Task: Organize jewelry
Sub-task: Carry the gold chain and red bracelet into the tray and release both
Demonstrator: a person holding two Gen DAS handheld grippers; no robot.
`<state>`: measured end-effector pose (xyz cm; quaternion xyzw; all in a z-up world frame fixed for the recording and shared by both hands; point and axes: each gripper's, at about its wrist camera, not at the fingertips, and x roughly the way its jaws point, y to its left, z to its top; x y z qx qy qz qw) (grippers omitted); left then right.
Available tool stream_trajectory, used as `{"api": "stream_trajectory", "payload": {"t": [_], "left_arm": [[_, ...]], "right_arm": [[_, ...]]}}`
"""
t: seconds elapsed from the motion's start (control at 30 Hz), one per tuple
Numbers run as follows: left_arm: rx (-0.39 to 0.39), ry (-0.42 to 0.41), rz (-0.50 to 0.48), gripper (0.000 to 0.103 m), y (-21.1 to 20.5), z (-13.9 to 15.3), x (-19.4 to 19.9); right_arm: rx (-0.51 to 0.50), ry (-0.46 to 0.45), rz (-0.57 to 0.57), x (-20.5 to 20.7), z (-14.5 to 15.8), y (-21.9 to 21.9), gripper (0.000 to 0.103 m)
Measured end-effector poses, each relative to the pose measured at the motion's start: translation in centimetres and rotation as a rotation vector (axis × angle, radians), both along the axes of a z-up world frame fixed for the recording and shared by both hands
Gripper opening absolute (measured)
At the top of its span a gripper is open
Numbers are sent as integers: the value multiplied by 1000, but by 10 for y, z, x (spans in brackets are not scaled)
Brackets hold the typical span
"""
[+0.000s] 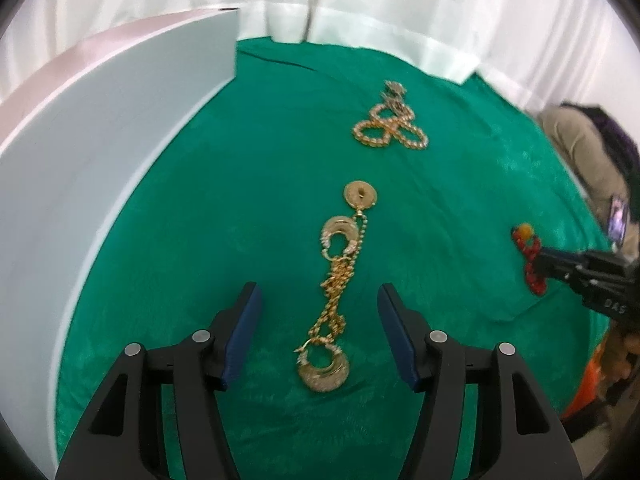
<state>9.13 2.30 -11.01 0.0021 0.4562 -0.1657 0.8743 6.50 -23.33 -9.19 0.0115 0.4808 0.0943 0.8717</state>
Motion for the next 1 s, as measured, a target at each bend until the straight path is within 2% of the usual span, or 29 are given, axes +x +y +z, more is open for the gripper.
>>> {"api": "stream_trajectory", "payload": {"t": [0.03, 0.07, 0.1, 0.13, 0.17, 0.2, 0.27, 0.37, 0.4, 0.43, 0.47, 0.63, 0.77, 0.87, 0.93, 0.97, 1.0], "left_arm": [[21, -4, -12, 61, -5, -1, 0], [45, -10, -19, 57, -10, -1, 0], [67, -19, -24, 42, -15, -2, 1], [84, -26, -28, 31, -17, -1, 1], [99, -31, -31, 12, -20, -2, 2], [95, -28, -35, 6, -23, -2, 5], [53, -14, -23, 4, -20, -1, 10], [-64, 16, 23, 4, -4, 6, 13], [-105, 19, 41, 4, 3, 12, 12], [-137, 18, 50, 4, 8, 17, 10], [-173, 11, 60, 4, 15, 26, 7], [-257, -34, 76, 4, 36, 66, -5], [-268, -78, 85, 4, 45, 91, -12], [-274, -100, 95, 4, 51, 104, -17], [-271, -112, 104, 4, 53, 109, -20], [-268, -116, 107, 4, 56, 111, -22], [-262, -119, 111, 4, 57, 111, -23]], "right_arm": [[-2, -3, 2, -1, 0, 1, 25], [2, -5, 2, -1, 1, 1, 32], [5, -9, 0, -2, 2, 1, 34], [2, -14, 0, -2, 2, 2, 34], [-5, -17, -2, 0, 2, 2, 34], [-10, -20, -6, 0, 2, 2, 34], [-14, -25, -21, 2, 2, 0, 34], [-14, -18, -20, 6, -1, 0, 34], [-13, -16, -3, 6, -1, 1, 28], [-11, -18, 2, 6, 0, 1, 16], [-1, -19, 3, 5, 2, -1, 1], [109, -47, 0, 2, 28, -13, 1], [164, -64, 18, 1, 50, -17, 1], [133, -44, 9, 7, 51, -19, 3], [54, -8, 4, 11, 42, -18, 19], [35, 2, 5, 12, 36, -17, 35], [24, 15, 7, 11, 31, -15, 38]]}}
